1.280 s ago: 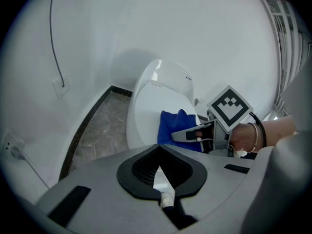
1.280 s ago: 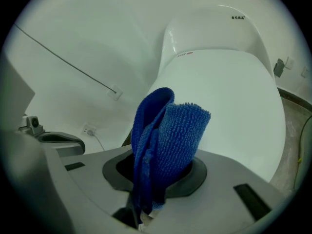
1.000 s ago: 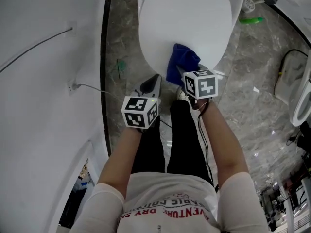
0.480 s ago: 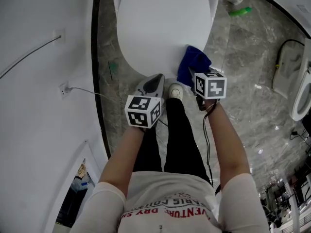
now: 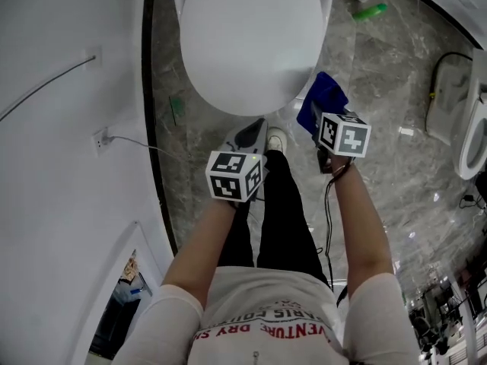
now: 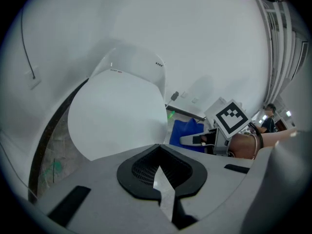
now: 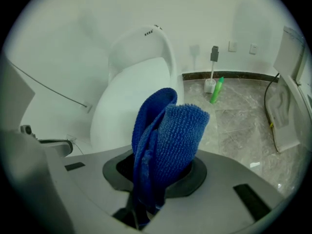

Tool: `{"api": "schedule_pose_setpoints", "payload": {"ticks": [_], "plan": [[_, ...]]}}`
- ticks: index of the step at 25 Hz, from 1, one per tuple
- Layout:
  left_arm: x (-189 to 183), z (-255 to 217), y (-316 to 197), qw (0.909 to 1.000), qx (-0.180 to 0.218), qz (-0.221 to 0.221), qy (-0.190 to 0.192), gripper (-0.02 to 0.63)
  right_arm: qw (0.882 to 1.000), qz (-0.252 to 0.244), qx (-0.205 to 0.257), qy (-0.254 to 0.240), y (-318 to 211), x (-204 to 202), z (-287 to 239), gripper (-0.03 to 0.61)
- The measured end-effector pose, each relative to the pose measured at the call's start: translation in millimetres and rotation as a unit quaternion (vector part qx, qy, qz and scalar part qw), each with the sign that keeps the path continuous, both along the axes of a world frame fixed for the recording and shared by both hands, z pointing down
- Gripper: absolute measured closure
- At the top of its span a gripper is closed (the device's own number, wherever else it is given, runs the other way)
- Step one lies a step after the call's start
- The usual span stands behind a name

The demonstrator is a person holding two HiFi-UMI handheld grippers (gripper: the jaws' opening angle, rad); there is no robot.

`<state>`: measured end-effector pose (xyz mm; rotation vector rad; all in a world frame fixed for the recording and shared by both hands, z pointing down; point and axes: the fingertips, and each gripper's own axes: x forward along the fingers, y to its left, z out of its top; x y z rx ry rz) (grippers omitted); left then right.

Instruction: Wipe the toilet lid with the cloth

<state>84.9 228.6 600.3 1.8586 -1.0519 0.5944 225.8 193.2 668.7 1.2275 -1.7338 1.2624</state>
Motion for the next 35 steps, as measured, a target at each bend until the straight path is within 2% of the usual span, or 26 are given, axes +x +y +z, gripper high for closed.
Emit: {"api": "schedule_pose_setpoints", "payload": {"ticks": [4, 8, 11, 13, 16, 19, 22, 27, 30, 33, 35], "plan": [[-11, -32, 1, 0.9995, 0.028, 0.006, 0.015, 0.607, 0.999, 0.016, 0.052, 0.0, 7, -13, -52, 0.48], [-54, -84, 4, 0.9979, 0.058, 0.028, 0.004, 0.607, 0.994, 0.05, 0.097, 0.001, 16, -51, -122, 0.48], [-86, -146, -14, 0.9918, 0.118, 0.047, -0.012, 0.607, 0.989, 0.073, 0.13, -0.015, 12, -93, -181, 0.48], [-98, -192, -22, 0.9875, 0.151, 0.044, 0.003, 0.607, 0.985, 0.07, 0.157, -0.018, 13, -120, -222, 0.48], [-116, -254, -16, 0.984, 0.174, 0.033, 0.022, 0.607, 0.979, 0.057, 0.194, -0.036, 25, -159, -292, 0.48], [-136, -316, -13, 0.977, 0.21, 0.033, 0.018, 0.607, 0.969, 0.042, 0.24, -0.042, 32, -183, -365, 0.48], [-154, -377, -15, 0.9684, 0.247, 0.02, 0.033, 0.607, 0.957, 0.037, 0.286, -0.028, 36, -189, -430, 0.48], [-173, -465, -6, 0.9511, 0.304, 0.03, 0.047, 0.607, 0.925, 0.058, 0.376, -0.008, 55, -185, -529, 0.48], [-186, -514, 6, 0.9395, 0.333, 0.038, 0.071, 0.607, 0.911, 0.061, 0.407, 0.023, 76, -185, -567, 0.48], [-210, -548, 15, 0.9302, 0.358, 0.022, 0.076, 0.607, 0.904, 0.06, 0.422, 0.038, 93, -194, -584, 0.48], [-220, -562, 17, 0.9272, 0.366, 0.01, 0.078, 0.607, 0.901, 0.067, 0.427, 0.043, 97, -194, -590, 0.48]]}}
